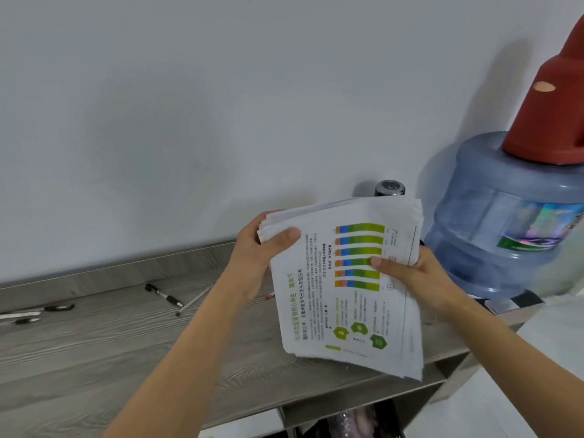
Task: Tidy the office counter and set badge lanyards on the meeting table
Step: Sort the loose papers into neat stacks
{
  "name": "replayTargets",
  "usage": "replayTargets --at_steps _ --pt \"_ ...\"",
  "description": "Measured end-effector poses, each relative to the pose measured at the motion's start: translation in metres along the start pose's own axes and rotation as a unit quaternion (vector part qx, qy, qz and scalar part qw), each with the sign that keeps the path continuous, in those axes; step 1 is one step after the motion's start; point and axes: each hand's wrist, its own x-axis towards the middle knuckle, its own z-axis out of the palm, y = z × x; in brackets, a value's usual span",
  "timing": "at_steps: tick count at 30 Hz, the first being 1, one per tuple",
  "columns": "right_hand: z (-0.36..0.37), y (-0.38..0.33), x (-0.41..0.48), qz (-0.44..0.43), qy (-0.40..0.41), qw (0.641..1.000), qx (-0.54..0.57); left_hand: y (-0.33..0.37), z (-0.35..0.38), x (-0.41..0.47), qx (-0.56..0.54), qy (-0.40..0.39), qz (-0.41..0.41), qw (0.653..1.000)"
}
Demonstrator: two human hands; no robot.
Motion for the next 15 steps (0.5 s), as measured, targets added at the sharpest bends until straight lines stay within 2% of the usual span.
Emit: replayTargets --at_steps 2,4,6,10,15 --pt "-0.001 -0.004 -0.006 0.029 -0.008 0.999 0.031 -0.015 -0.009 -0.008 -0.018 -0.062 -0.075 0.995" --pt "-0.002 -0.006 -0.013 0.064 0.0 0.994 0.091 -0.031 -0.011 -0.02 -0.051 -0.115 -0.164 0.978" --pt "-0.003 -0.006 -0.019 0.106 0.004 0.986 0.127 -0.046 -0.008 -0.031 -0.071 -0.153 -0.218 0.961" --pt "0.001 0.007 -0.037 0.201 0.007 0.97 0.134 -0.067 -0.005 -0.048 -0.074 -0.14 -0.274 0.949" --pt "0.033 0.049 -0.093 0.304 0.012 0.917 0.26 -0.087 -0.029 -0.074 -0.084 -0.135 -0.36 0.919"
